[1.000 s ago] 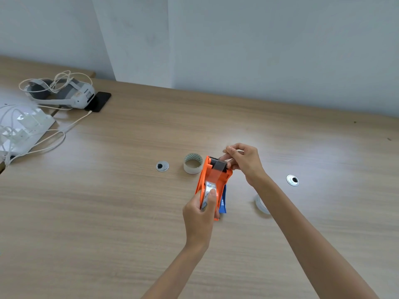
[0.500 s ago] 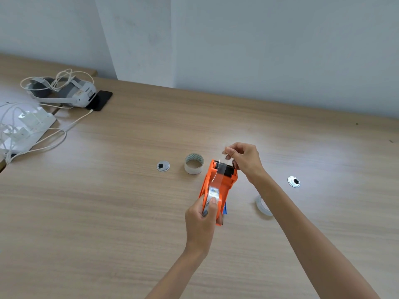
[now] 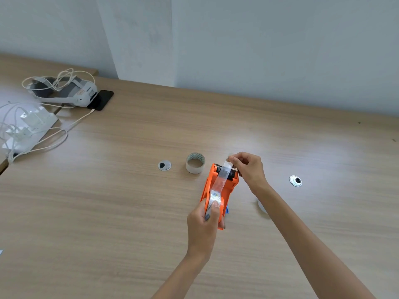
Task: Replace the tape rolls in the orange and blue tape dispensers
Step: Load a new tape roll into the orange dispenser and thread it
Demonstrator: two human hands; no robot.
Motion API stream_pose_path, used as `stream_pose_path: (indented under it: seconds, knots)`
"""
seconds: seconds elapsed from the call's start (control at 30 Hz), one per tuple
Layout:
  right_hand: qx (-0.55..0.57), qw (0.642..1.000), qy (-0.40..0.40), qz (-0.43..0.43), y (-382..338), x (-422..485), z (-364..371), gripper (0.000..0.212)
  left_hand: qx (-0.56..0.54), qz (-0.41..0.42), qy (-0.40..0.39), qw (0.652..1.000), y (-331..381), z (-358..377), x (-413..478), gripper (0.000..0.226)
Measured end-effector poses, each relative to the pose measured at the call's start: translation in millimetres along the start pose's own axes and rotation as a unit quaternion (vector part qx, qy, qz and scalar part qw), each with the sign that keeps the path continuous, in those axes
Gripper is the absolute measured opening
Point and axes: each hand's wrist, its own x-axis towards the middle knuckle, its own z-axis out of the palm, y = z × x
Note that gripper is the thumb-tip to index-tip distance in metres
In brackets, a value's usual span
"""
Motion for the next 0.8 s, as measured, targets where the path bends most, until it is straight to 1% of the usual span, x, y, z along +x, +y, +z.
stream_pose_path:
  seconds: [0.2, 0.33, 0.57, 0.63, 0.7, 0.8]
  knots:
    - [-0.019, 1.0, 0.004, -0.02, 3, 0, 1, 0.009, -0.009, -0.008, -0.005, 1.0, 3, 1, -1, 0.043]
    - [-0.032, 0.999, 0.003, -0.03, 3, 0, 2, 0.011, -0.011, -0.01, -0.008, 1.0, -1, 2, 0, 0.04]
    - [-0.046, 0.998, -0.009, -0.034, 3, 2, 4, 0.01, -0.001, -0.007, -0.004, 1.0, -9, 4, 0, 0.044]
    - [-0.033, 0.999, -0.015, -0.03, 4, 0, 3, 0.01, -0.008, -0.014, -0.004, 1.0, -10, 4, 0, 0.043]
    - [-0.001, 0.999, -0.033, -0.013, 4, -3, 0, 0.018, -0.014, -0.022, -0.006, 1.0, -11, 5, 1, 0.042]
    - [0.05, 0.992, -0.1, 0.05, -1, -9, -4, 0.035, -0.011, -0.023, -0.007, 1.0, -14, 3, 1, 0.043]
